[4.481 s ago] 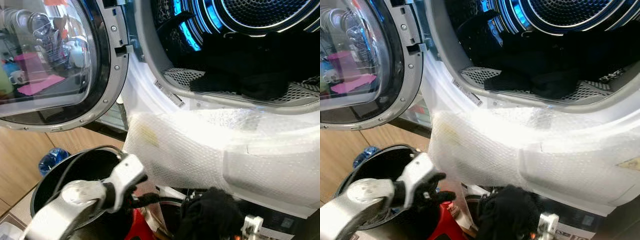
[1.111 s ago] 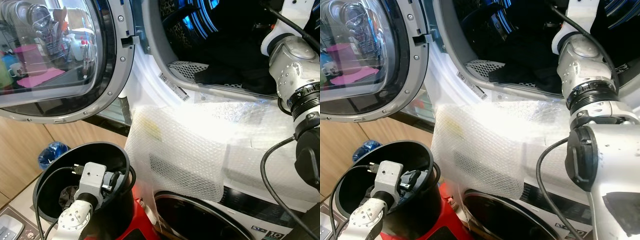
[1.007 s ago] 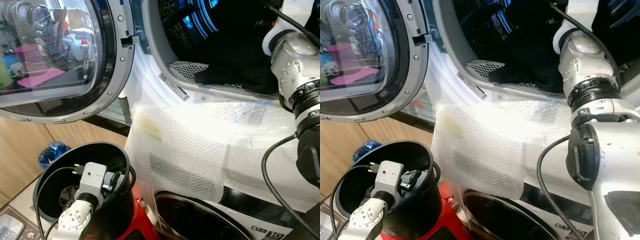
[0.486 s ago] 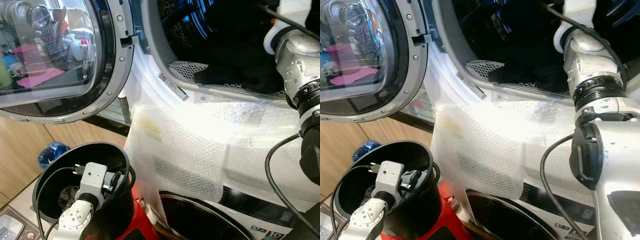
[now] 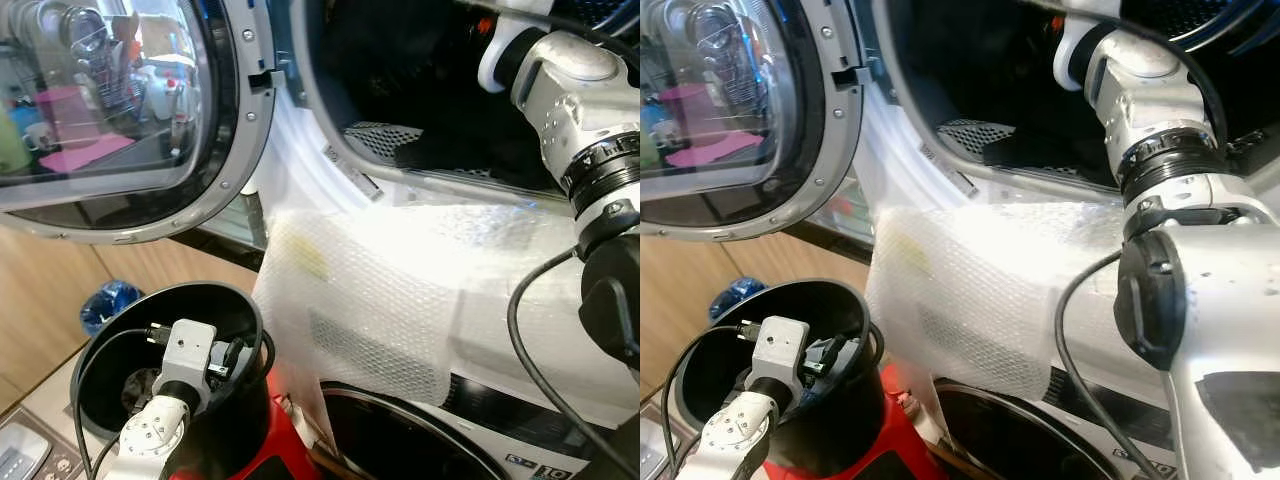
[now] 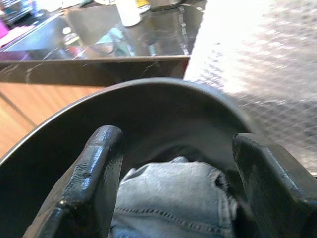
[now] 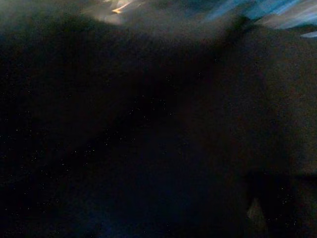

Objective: Clothes washing

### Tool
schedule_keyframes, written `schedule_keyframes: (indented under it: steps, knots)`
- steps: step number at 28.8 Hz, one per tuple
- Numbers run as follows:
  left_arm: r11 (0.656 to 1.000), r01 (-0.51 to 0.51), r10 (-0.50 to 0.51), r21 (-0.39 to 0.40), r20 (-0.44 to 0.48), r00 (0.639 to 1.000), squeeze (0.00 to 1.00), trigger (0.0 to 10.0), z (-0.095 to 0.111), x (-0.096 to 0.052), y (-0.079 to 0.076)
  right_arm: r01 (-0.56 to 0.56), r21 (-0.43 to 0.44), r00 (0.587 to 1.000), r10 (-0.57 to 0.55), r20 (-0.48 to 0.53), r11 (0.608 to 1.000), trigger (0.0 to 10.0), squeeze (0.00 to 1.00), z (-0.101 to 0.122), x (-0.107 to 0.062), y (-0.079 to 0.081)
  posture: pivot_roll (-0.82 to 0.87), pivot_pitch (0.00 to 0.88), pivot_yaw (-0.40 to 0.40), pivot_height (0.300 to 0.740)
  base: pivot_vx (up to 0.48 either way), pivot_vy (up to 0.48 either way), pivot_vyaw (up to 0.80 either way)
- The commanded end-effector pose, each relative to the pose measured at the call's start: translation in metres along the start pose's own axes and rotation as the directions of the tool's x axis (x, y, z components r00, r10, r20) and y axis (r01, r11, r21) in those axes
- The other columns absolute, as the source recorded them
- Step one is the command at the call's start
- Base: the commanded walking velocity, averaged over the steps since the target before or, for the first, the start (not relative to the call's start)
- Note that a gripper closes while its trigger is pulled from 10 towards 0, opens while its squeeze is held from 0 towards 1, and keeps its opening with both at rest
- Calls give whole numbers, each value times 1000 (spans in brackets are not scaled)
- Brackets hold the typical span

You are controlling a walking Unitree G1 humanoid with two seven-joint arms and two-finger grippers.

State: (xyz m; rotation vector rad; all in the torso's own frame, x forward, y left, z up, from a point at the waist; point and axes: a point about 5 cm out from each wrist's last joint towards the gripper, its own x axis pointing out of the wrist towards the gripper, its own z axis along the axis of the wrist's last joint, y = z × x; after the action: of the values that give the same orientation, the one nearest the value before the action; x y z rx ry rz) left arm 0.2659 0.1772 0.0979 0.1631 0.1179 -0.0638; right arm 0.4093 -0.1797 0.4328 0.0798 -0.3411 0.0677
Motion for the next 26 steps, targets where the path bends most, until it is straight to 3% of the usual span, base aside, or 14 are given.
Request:
schedule_keyframes:
  steps: [1, 2, 3, 8, 10, 12, 15, 18, 20, 21, 22, 24, 25, 26]
  knots:
    - [1000, -30, 30, -10, 8, 1000, 0, 10000, 4, -1, 3, 246, 106, 967, -251, 35, 963, 10000, 1000, 22, -5, -28, 84, 0, 76, 740, 0, 0, 0]
    - [999, -41, 41, -15, 22, 999, 0, 10000, 6, 0, 4, 228, 9, 973, -228, 43, 974, 10000, 1000, 22, -4, -26, 63, 0, 85, 740, 0, 0, 0]
    - [999, -43, 43, -16, 25, 999, 0, 10000, 7, 1, 4, 229, -29, 973, -228, 39, 973, 10000, 1000, 20, -4, -26, 63, 0, 85, 740, 0, 0, 0]
    - [1000, -1, 1, -2, 27, 1000, 0, 10000, 9, 5, -3, 188, -26, 982, -188, -24, 982, 10000, 1000, 1, -4, -26, 42, 0, 95, 740, 0, 0, 0]
    - [1000, 11, -11, 4, 30, 1000, 0, 10000, 10, 5, -4, 135, -29, 989, -137, -51, 990, 10000, 1000, -6, -3, -21, 42, 0, 95, 740, 0, 0, 0]
    - [1000, 26, -26, 13, 32, 999, 0, 10000, 12, 5, -6, 9, -63, 995, -16, -98, 998, 10000, 1000, -16, -2, -7, 37, 0, 99, 740, 0, 0, 0]
    - [999, 36, -37, 14, 24, 999, 0, 10000, 12, 4, -6, -217, -235, 971, 184, -152, 948, 10000, 1000, -23, -1, 15, 30, 0, 107, 740, 0, 0, 0]
    - [999, 48, -48, 14, 26, 999, 0, 10000, 12, 4, -8, -416, -276, 909, 385, -160, 867, 10000, 1000, -20, -3, 32, 29, 0, 109, 740, 0, 0, 0]
    - [999, 50, -50, 14, 26, 998, 0, 10000, 12, 4, -9, -439, -282, 898, 408, -163, 853, 10000, 1000, -19, -4, 34, 29, 0, 109, 740, 0, 0, 0]
    - [998, 58, -58, 15, 29, 998, 0, 10000, 13, 4, -10, -527, -296, 850, 500, -166, 797, 10000, 1000, -17, -6, 39, 37, 0, 107, 740, 0, 0, 0]
    - [998, 63, -64, 17, 32, 997, 0, 10000, 14, 5, -11, -557, -266, 830, 537, -149, 787, 10000, 1000, -14, -7, 41, 40, 0, 108, 740, 0, 0, 0]
    - [997, 69, -70, 20, 39, 997, 0, 10000, 16, 5, -12, -452, -172, 892, 445, -79, 875, 10000, 1000, -7, -4, 35, 43, 0, 109, 740, 0, 0, 0]
    - [997, 70, -70, 20, 41, 997, 0, 10000, 17, 6, -12, -268, -109, 963, 262, -65, 957, 10000, 1000, -6, -1, 21, 44, 0, 107, 740, 0, 0, 0]
    - [997, 70, -70, 20, 40, 997, 0, 10000, 17, 6, -12, -234, -104, 971, 228, -68, 967, 10000, 1000, -6, 0, 18, 44, 0, 107, 740, 0, 0, 0]
